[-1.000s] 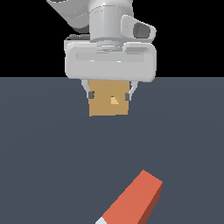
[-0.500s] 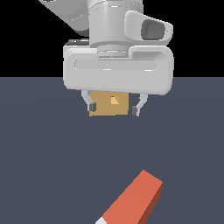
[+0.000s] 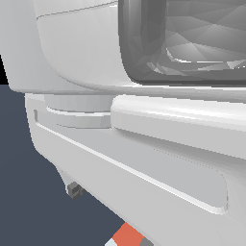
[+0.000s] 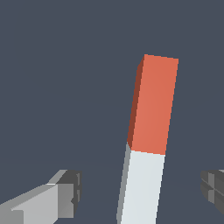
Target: Insert the peg into the horizontal hole in a box.
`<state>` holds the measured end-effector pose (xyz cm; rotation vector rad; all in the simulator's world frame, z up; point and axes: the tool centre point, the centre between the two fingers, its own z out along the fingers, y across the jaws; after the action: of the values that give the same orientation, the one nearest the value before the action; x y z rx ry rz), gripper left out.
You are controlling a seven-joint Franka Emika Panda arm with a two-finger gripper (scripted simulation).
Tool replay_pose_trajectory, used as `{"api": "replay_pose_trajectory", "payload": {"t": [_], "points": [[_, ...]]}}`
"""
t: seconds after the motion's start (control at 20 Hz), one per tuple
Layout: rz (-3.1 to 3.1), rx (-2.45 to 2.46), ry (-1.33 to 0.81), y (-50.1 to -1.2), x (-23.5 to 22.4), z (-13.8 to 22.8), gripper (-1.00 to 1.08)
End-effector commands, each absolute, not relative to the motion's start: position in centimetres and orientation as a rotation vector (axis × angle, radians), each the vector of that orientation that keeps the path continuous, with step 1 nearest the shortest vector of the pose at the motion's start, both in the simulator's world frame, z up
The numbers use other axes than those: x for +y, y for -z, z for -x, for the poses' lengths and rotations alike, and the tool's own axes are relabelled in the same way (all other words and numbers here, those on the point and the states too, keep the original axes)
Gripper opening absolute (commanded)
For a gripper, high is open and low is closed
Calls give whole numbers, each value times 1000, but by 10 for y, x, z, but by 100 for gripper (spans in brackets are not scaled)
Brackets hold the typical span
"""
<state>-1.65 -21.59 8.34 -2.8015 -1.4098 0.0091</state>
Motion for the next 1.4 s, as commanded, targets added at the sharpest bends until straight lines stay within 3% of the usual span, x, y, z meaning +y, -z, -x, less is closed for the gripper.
{"api": "replay_pose_trajectory", "payload": {"t": [0.0, 0.25, 1.2, 1.25, 1.35], "points": [[2857, -1303, -4, -75, -240, 25, 100], [2898, -1215, 0, -68, -258, 35, 100], [2897, -1214, 0, -17, -258, 36, 100], [2897, -1214, 0, -17, -258, 36, -100], [2897, -1214, 0, -17, -258, 36, -100]]}}
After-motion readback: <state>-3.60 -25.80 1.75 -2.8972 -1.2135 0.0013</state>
